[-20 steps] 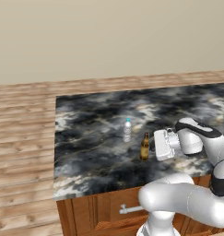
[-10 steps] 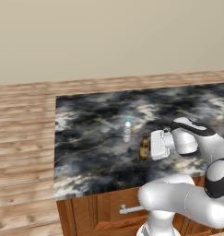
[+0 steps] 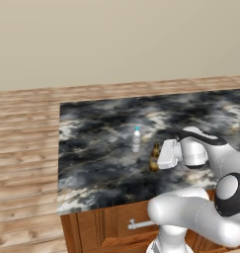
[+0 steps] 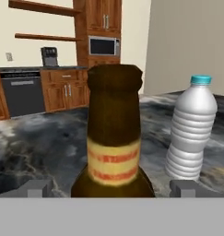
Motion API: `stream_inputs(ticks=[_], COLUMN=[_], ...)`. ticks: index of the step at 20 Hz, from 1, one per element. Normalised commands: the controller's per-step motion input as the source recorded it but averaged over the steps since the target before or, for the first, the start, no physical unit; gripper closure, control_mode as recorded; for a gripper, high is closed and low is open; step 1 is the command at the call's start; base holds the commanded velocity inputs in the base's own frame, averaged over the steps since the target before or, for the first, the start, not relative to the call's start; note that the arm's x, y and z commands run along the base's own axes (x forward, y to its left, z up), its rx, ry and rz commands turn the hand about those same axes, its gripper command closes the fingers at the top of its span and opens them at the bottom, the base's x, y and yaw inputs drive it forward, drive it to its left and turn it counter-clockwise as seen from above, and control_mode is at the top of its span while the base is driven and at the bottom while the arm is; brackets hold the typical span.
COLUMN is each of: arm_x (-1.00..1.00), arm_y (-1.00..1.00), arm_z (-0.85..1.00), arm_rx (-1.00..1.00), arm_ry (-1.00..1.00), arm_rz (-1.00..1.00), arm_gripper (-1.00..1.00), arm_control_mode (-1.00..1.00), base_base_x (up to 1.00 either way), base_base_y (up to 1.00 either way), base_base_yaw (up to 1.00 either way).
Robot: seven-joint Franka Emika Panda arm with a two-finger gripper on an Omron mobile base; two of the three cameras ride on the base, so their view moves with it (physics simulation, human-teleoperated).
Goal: Pick the bottled drink, beer, bottled water from the counter and place them in the open cabinet.
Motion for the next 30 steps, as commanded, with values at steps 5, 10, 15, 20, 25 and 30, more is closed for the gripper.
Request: stream_inputs(ticks=[5, 10, 15, 20, 25, 30], arm_x=[0.11, 0.11, 0.0, -0.11, -0.23, -0.38], arm_y=[0.01, 0.03, 0.0, -0.1, -0.17, -0.23], arm_z=[0.0, 0.0, 0.04, 0.59, 0.86, 0.86], arm_rx=[0.0, 0.0, 0.0, 0.01, 0.02, 0.01], arm_ry=[0.0, 0.0, 0.0, 0.03, 0.05, 0.06], arm_rz=[-0.12, -0.04, -0.01, -0.14, -0.17, -0.2], arm_gripper=[-1.0, 1.0, 1.0, 1.0, 1.0, 1.0], arm_control_mode=[-1.0, -1.0, -1.0, -1.0, -1.0, -1.0], base_base_x=[0.0, 0.0, 0.0, 0.0, 0.0, 0.0], base_base_y=[0.0, 0.0, 0.0, 0.0, 0.0, 0.0], base_base_yaw=[0.0, 0.0, 0.0, 0.0, 0.0, 0.0])
